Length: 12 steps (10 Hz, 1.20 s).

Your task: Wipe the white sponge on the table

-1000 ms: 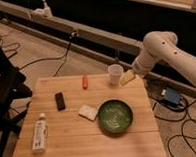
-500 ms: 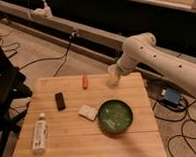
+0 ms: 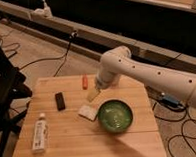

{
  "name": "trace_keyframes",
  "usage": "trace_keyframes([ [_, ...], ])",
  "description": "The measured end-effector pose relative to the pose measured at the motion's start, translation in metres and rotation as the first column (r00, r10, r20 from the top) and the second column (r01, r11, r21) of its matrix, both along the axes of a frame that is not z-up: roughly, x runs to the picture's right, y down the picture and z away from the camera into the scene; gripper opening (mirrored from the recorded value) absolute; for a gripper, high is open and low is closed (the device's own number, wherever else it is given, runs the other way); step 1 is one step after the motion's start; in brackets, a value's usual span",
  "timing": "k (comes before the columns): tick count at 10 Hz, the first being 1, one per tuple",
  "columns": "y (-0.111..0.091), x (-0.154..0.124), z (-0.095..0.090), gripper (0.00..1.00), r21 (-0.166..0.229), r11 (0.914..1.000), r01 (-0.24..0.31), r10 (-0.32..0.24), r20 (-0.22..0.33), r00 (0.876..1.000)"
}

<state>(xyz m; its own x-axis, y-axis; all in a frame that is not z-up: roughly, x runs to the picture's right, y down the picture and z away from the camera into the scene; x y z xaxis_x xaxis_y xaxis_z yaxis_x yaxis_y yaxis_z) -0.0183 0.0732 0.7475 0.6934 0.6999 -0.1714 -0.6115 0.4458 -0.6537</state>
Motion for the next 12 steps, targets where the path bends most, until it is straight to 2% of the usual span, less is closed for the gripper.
trace_keyframes([
  [1,0.006,-0.008,-0.004,0.8,-0.014,0.9999,0.006,-0.005,0.023,1.0],
  [5,0.009,-0.009,-0.002,0.8,-0.02,0.9997,0.014,-0.014,0.026,1.0],
  [7,0.038,-0.034,0.007,0.8,-0.055,0.9946,0.088,-0.085,0.065,0.994],
  [9,0.068,-0.047,0.025,0.8,-0.097,0.9796,0.176,-0.169,0.078,0.983],
  [10,0.074,-0.05,0.032,0.8,-0.104,0.9755,0.194,-0.186,0.079,0.979],
  [12,0.085,-0.061,0.055,0.8,-0.113,0.962,0.249,-0.242,0.071,0.968],
])
